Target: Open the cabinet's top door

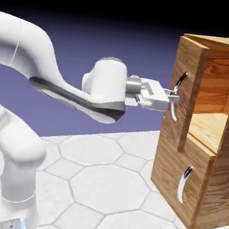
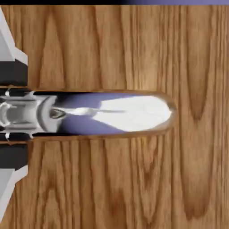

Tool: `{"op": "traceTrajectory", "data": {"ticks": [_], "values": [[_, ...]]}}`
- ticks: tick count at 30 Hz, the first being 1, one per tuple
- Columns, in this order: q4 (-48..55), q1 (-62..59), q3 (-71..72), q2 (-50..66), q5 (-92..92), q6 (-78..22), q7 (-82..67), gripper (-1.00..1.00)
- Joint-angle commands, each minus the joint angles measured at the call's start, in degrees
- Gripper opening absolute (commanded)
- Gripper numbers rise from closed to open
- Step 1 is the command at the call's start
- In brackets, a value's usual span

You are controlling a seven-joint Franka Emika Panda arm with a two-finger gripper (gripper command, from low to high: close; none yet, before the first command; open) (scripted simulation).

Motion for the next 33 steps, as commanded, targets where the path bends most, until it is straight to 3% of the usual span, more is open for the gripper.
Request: {"op": "traceTrajectory", "data": {"ticks": [1,17,24,33], "values": [[-1.0,-0.8,1.7,-0.7,2.5,-1.3,-1.2,-1.0],[-8.2,-2.1,29.4,-6.0,42.3,-30.0,-13.0,-1.0],[-2.6,-1.5,43.0,0.9,58.3,-47.3,-12.6,-1.0],[11.6,-6.0,57.9,16.1,71.3,-69.8,-8.7,-1.0]]}}
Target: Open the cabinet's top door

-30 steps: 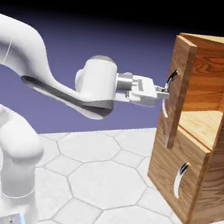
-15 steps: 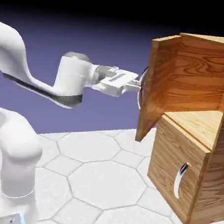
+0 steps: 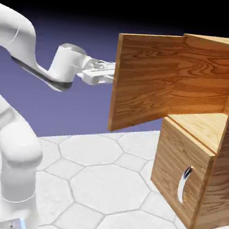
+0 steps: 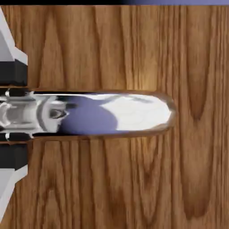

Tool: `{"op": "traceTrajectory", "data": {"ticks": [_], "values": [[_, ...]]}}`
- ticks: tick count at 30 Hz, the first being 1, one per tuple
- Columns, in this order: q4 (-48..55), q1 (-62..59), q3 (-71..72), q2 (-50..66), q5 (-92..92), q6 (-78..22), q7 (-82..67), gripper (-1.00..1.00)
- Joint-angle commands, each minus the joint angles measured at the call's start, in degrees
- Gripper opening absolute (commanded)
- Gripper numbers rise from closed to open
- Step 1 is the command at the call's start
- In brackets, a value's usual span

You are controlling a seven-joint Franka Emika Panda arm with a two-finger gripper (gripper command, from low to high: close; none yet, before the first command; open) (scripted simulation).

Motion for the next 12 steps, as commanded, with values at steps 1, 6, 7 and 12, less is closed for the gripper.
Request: {"op": "traceTrajectory", "data": {"ticks": [1,6,7,12], "values": [[1.9,-0.7,1.5,1.9,0.9,-2.4,0.6,-1.0],[11.4,-4.0,8.0,12.1,3.8,-14.9,4.3,-1.0],[13.2,-4.5,9.1,14.2,4.2,-17.3,5.1,-1.0],[20.8,-5.4,12.6,22.9,4.9,-26.9,8.9,-1.0]]}}
